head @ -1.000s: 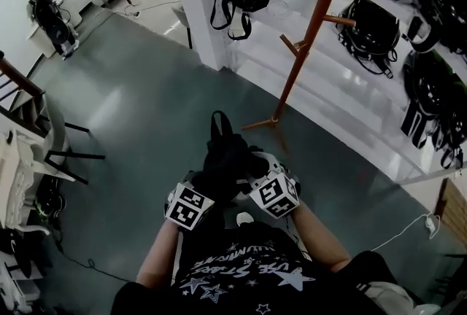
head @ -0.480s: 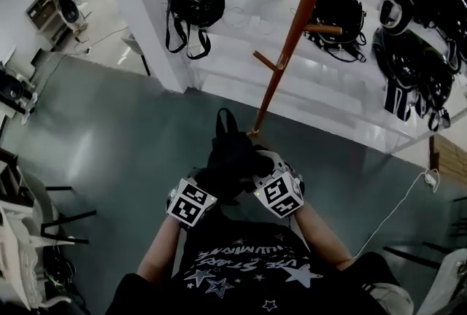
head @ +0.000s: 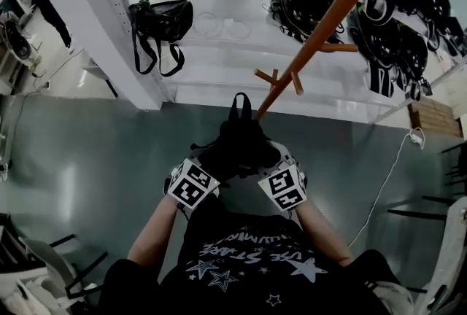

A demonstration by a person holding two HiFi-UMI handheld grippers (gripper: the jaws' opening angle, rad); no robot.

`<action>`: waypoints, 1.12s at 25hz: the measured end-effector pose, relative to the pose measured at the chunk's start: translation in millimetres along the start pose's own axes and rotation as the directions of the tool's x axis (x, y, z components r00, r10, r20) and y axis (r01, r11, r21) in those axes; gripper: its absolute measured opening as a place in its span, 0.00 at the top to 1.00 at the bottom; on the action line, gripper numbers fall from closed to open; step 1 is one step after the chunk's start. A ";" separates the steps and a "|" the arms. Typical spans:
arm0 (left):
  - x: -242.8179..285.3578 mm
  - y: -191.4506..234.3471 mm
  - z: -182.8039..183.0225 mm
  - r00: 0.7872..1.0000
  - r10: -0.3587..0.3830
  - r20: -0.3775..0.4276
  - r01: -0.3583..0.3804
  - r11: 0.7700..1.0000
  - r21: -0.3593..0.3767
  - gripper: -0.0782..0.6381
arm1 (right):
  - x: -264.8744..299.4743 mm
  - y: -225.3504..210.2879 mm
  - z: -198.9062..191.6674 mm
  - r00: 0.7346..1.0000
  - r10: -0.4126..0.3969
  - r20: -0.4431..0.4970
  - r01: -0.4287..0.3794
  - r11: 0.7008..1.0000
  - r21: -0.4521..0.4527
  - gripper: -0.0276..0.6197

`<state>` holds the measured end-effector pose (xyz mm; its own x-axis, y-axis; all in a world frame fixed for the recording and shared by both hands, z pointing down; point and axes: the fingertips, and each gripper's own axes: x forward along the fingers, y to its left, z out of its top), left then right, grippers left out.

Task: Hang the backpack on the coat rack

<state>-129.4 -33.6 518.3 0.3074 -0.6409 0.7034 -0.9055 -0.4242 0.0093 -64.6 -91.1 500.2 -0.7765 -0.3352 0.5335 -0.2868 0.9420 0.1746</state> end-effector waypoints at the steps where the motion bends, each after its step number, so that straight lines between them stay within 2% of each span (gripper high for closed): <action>1: 1.3 8.9 2.5 1.000 -0.014 0.004 0.014 1.000 0.021 0.81 | 5.3 -2.5 2.8 1.000 -0.020 -0.008 0.020 1.000 0.012 0.81; 8: 22.2 59.4 19.2 0.993 -0.117 -0.002 0.116 0.984 0.139 0.81 | 36.4 -24.6 21.4 0.985 -0.166 -0.045 0.170 0.979 0.110 0.81; 12: 39.0 77.9 27.5 0.982 -0.188 -0.024 0.189 0.960 0.207 0.81 | 47.0 -37.9 21.1 0.967 -0.243 -0.073 0.252 0.955 0.159 0.81; 17: 56.0 98.2 36.0 0.965 -0.256 -0.049 0.259 0.922 0.289 0.81 | 58.6 -47.0 21.6 0.937 -0.331 -0.110 0.348 0.910 0.224 0.81; 23: 68.2 114.5 45.6 0.947 -0.311 -0.084 0.320 0.874 0.366 0.81 | 66.3 -50.9 24.3 0.908 -0.392 -0.148 0.419 0.863 0.282 0.82; 28: 80.3 129.0 45.6 0.936 -0.336 -0.109 0.351 0.853 0.386 0.81 | 79.5 -51.7 24.3 0.897 -0.408 -0.173 0.442 0.843 0.305 0.82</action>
<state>-208.2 -168.9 543.6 0.5598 -0.3876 0.7324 -0.5515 -0.8339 -0.0197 -125.2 -166.9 513.5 -0.4824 -0.6816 0.5502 -0.7566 0.6407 0.1304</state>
